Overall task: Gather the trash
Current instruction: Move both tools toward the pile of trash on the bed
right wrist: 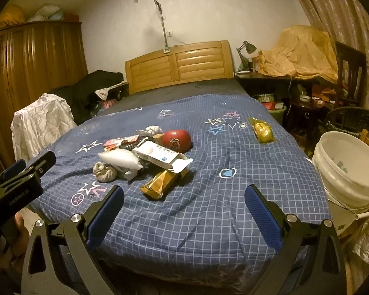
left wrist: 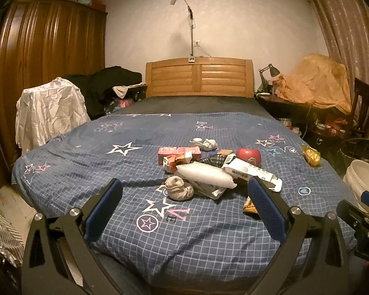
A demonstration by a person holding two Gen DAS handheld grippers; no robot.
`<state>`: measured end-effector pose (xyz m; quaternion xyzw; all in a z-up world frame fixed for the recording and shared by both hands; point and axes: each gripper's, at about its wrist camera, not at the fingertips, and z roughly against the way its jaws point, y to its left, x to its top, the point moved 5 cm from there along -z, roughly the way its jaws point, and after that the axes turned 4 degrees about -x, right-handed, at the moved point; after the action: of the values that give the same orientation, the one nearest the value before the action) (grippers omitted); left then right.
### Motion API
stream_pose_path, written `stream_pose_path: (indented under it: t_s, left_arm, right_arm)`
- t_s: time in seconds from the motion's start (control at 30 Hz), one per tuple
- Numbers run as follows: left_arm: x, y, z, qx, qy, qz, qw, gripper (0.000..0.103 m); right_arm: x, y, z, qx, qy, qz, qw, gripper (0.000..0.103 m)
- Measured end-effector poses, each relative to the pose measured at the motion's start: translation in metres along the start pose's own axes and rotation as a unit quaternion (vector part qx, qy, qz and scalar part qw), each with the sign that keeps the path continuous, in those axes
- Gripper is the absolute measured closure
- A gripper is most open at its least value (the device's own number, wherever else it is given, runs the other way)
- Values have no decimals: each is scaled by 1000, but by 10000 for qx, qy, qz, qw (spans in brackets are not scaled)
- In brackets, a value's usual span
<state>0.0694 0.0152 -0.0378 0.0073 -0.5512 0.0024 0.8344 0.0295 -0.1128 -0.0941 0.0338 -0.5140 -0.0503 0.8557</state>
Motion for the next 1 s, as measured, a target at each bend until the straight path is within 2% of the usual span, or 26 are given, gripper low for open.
stream_pose_path:
  t_s: [0.4, 1.0]
  left_arm:
    - [-4, -11, -14, 36, 183, -141, 9997, 5]
    - [-16, -5, -37, 197, 500, -132, 9985, 5]
  right_arm:
    - [-3, -5, -20, -8, 192, -76, 9998, 5]
    - [-12, -1, -54, -34, 492, -25, 9988, 5]
